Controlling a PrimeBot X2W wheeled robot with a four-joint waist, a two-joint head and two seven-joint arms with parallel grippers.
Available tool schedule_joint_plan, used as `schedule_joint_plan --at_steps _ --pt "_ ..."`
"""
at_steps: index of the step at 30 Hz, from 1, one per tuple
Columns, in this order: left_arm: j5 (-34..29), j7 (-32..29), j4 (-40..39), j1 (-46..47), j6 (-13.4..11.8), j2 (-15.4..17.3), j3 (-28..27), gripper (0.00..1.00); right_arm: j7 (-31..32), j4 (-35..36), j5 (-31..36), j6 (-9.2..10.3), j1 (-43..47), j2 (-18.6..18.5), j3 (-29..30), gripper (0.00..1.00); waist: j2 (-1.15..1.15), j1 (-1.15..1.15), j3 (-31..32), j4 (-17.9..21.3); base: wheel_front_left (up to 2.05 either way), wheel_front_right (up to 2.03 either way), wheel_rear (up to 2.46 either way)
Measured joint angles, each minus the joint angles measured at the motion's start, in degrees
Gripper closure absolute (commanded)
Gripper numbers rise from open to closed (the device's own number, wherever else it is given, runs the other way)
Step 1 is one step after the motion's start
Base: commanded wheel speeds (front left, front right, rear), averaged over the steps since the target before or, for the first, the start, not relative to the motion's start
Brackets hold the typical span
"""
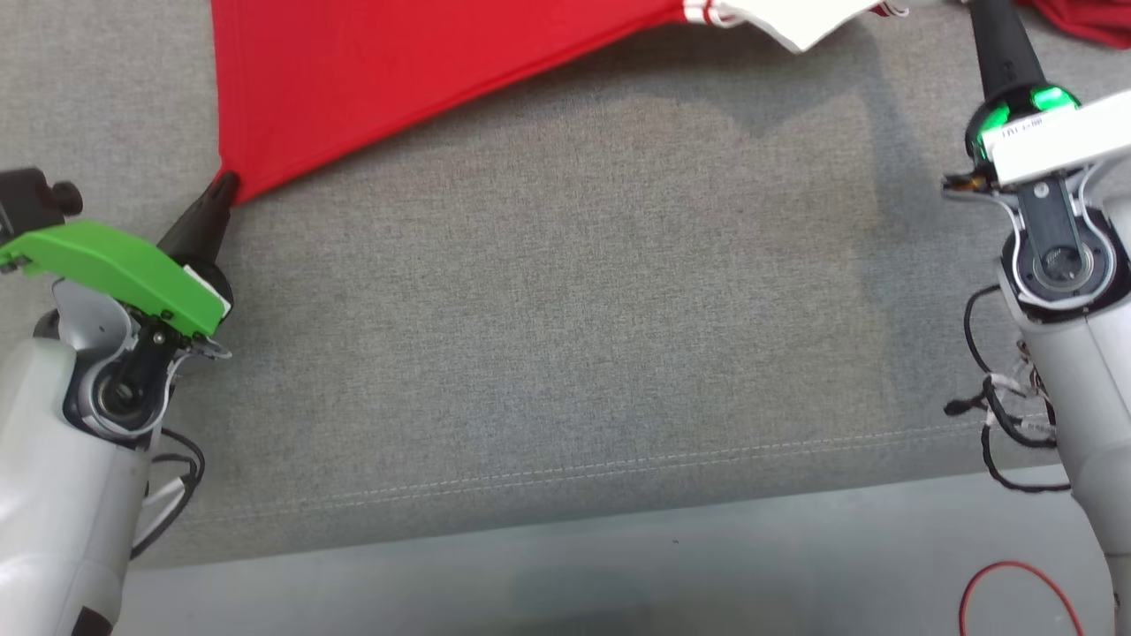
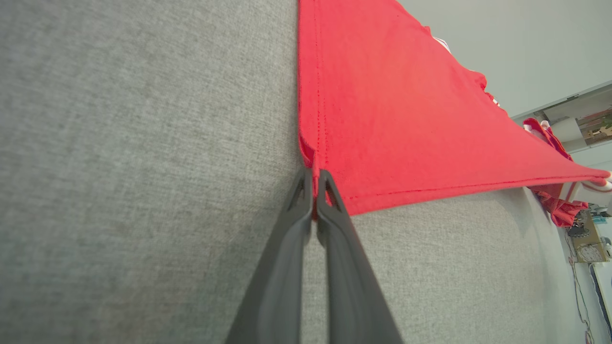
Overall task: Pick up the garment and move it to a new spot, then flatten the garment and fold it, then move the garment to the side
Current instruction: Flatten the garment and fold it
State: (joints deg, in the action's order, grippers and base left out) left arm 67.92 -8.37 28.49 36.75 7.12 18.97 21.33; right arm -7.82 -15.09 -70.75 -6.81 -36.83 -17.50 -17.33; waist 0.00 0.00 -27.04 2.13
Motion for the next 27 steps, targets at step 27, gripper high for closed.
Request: schedule_joint_plan --at_steps 27 --pt "-11.51 17.36 2.56 -14.6 0.43 2.08 8.11 1.0 2.03 1.65 -2.52 -0.33 26.42 -9.07 -8.06 1.0 0.0 0.0 11.93 1.16 0.0 0.0 0.0"
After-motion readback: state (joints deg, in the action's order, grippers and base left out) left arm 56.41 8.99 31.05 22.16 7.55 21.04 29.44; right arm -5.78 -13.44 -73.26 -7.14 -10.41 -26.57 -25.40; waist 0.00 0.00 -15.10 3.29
